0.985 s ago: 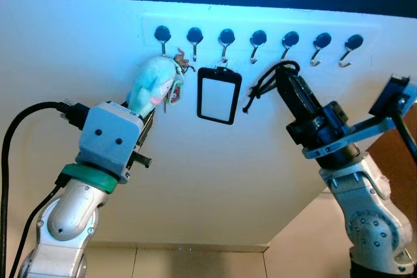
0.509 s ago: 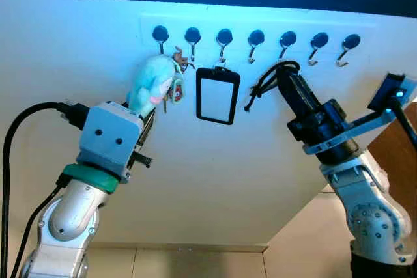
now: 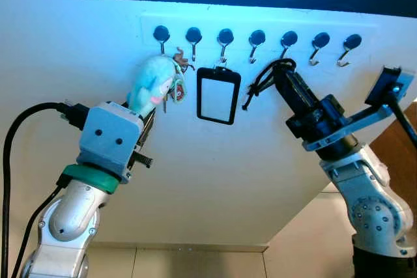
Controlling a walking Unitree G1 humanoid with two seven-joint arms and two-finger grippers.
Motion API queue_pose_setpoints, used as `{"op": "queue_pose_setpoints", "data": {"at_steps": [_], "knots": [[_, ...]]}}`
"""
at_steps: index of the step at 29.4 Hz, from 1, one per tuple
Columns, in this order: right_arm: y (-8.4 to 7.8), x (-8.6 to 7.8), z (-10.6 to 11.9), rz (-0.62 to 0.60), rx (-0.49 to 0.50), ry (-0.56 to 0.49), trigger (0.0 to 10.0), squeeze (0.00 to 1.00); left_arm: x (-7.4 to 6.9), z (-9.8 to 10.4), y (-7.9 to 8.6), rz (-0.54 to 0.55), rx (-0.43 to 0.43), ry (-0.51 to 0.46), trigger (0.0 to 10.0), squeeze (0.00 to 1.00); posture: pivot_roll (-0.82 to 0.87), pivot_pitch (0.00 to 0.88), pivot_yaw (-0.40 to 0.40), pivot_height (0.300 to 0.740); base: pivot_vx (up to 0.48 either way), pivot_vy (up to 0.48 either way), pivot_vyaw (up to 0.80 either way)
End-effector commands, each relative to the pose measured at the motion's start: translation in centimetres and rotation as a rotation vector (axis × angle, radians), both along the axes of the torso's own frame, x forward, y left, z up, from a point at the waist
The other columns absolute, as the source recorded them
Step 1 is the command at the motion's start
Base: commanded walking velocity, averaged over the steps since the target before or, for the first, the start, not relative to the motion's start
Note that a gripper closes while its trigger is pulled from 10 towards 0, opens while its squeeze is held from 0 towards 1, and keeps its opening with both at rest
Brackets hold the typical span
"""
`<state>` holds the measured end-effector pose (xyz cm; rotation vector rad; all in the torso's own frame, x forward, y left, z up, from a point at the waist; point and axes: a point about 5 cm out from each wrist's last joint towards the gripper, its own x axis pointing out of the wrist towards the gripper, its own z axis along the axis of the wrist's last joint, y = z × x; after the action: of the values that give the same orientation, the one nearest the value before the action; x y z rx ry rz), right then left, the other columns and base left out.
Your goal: Hang keys on a hook
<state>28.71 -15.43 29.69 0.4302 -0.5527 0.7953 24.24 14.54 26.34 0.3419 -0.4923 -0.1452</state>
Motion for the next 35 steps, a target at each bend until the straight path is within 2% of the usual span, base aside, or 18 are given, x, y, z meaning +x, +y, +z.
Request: {"op": "queue_pose_setpoints", "data": {"at_steps": [1,11,25,35], "knots": [[0.26,0.07,0.03,0.005,-0.021,-0.003,10.0,0.00,-0.09,-0.23,-0.12,-0.001,0.006,0.004,10.0,0.00,0.08,0.107,0.050,0.740,0.000,0.000,0.00],[-0.06,0.40,0.06,-0.029,-0.003,0.016,10.0,0.00,-0.10,-0.26,-0.07,0.001,0.005,0.007,10.0,0.00,0.08,0.113,0.052,0.740,0.000,0.000,0.00],[-0.17,1.01,0.07,-0.022,0.134,0.108,10.0,0.00,-0.08,-0.25,-0.07,0.000,0.005,0.010,10.0,0.00,0.08,0.115,0.056,0.740,0.000,0.000,0.00],[0.02,0.95,0.61,-0.017,0.125,0.089,10.0,0.00,-0.05,-0.30,-0.09,0.001,0.002,0.013,10.0,0.00,0.09,0.118,0.056,0.740,0.000,0.000,0.00]]}}
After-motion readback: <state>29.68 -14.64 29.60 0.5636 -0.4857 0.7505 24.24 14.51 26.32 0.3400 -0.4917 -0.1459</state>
